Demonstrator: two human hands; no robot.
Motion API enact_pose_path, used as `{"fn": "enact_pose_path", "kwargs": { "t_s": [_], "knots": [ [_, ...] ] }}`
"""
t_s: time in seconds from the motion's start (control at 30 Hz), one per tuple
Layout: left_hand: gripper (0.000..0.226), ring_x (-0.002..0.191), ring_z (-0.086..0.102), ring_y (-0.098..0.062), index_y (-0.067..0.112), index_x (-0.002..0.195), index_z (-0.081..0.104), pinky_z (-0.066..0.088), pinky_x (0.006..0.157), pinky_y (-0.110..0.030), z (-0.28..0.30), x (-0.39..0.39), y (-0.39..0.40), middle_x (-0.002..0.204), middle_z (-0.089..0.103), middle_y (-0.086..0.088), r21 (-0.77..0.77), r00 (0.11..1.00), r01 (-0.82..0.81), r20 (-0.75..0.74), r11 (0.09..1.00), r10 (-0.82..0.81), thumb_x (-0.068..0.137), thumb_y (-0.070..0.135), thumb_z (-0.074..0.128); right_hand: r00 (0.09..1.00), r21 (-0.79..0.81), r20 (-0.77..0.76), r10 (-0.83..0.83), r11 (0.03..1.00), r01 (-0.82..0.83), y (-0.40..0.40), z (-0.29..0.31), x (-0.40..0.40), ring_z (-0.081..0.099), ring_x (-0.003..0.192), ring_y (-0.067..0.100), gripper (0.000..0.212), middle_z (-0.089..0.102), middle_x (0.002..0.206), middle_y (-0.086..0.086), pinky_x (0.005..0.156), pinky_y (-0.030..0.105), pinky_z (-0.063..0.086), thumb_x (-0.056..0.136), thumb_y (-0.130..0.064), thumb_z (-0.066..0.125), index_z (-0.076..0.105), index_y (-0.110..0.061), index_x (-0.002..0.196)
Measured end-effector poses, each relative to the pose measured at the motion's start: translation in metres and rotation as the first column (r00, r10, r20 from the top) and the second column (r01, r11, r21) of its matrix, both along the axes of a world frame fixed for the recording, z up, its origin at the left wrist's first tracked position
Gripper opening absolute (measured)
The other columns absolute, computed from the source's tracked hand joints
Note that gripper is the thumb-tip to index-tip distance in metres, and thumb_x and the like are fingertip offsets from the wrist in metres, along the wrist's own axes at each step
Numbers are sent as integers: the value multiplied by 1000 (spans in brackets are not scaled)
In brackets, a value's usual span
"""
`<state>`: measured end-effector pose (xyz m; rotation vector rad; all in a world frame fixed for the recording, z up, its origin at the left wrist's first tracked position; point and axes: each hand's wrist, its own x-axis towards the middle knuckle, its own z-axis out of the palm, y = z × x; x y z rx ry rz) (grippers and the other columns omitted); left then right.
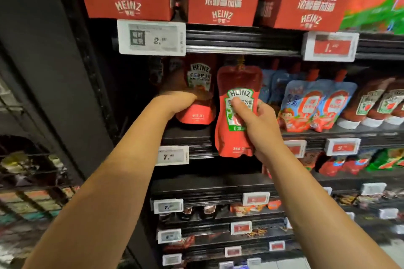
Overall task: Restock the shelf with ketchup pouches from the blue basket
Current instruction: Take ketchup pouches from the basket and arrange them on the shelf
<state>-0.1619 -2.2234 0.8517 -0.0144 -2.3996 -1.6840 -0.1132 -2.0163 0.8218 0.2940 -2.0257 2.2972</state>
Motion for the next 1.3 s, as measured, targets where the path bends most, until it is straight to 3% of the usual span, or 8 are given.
{"fn": "enact_pose_path", "kwargs": {
  "t_s": [0.1, 0.27, 0.5, 0.73, 0.87, 1.0, 1.1, 1.3],
  "knots": [
    [58, 95, 72, -2, 16, 117, 69, 56, 80, -20, 2, -26, 0, 103, 75, 8, -41, 988, 64, -137, 997, -69, 64, -1, 89, 999, -45, 44, -23, 999, 25, -3, 2, -11, 74, 67, 18, 33, 76, 79, 4, 55, 28, 55, 86, -39, 76, 70, -9, 99],
    [61, 105, 68, -10, 18, 122, 59, 53, 94, -28, -23, -49, 0, 114, 70, 3, 17, 966, 36, -258, 999, -30, 72, -5, 85, 990, 49, 68, -123, 992, 120, -8, 7, -33, 70, 54, 19, 51, 72, 64, -2, 50, 38, 51, 63, -48, 76, 64, -11, 95],
    [67, 96, 64, 15, 35, 121, 55, 49, 78, -5, -43, -47, -12, 108, 67, 23, 15, 962, 5, -274, 1000, -1, 70, 7, 89, 982, 40, -75, -172, 984, 176, -33, 3, -62, 73, 69, 9, 30, 76, 80, -9, 55, 23, 55, 72, -50, 79, 71, -29, 92],
    [71, 110, 65, -5, 23, 132, 55, 50, 95, -23, -44, -47, -14, 120, 68, 8, -24, 958, -18, -285, 1000, 10, 72, 9, 88, 956, 121, -250, -154, 974, 189, -42, 5, -93, 70, 77, -6, 11, 72, 88, -16, 64, 12, 52, 91, -28, 73, 63, -29, 96],
    [72, 113, 63, -6, 22, 137, 52, 48, 97, -25, -41, -43, -13, 124, 66, 8, -115, 958, -52, -286, 992, 17, 74, 16, 86, 956, 120, -246, -158, 974, 192, -36, -2, -101, 70, 85, -4, 15, 72, 93, -18, 71, 16, 55, 90, -31, 73, 62, -32, 101],
    [63, 122, 60, -14, 19, 135, 54, 48, 105, -38, -41, -37, -7, 133, 64, 1, -179, 956, -23, -293, 984, -31, 78, 22, 80, 954, 322, -268, -131, 922, 217, -27, -4, -104, 60, 80, -17, 35, 62, 97, -26, 69, 1, 45, 92, -41, 69, 55, -27, 121],
    [66, 117, 64, -17, 21, 129, 56, 52, 101, -40, -40, -34, -7, 128, 67, -2, -153, 951, -70, -309, 986, 20, 69, 30, 81, 974, 443, -221, -45, 885, 142, -26, -6, -106, 62, 101, 6, 63, 63, 116, -11, 84, 17, 48, 94, -41, 66, 37, -19, 146],
    [70, 115, 61, -10, 19, 136, 52, 47, 94, -23, -41, -35, -10, 130, 66, 0, -193, 933, -193, -339, 962, 119, 76, 20, 87, 977, 594, -202, -74, 784, 182, -26, -9, -106, 60, 119, 25, 80, 63, 132, 4, 97, 30, 46, 87, -29, 76, 29, -16, 150]
  ]
}}
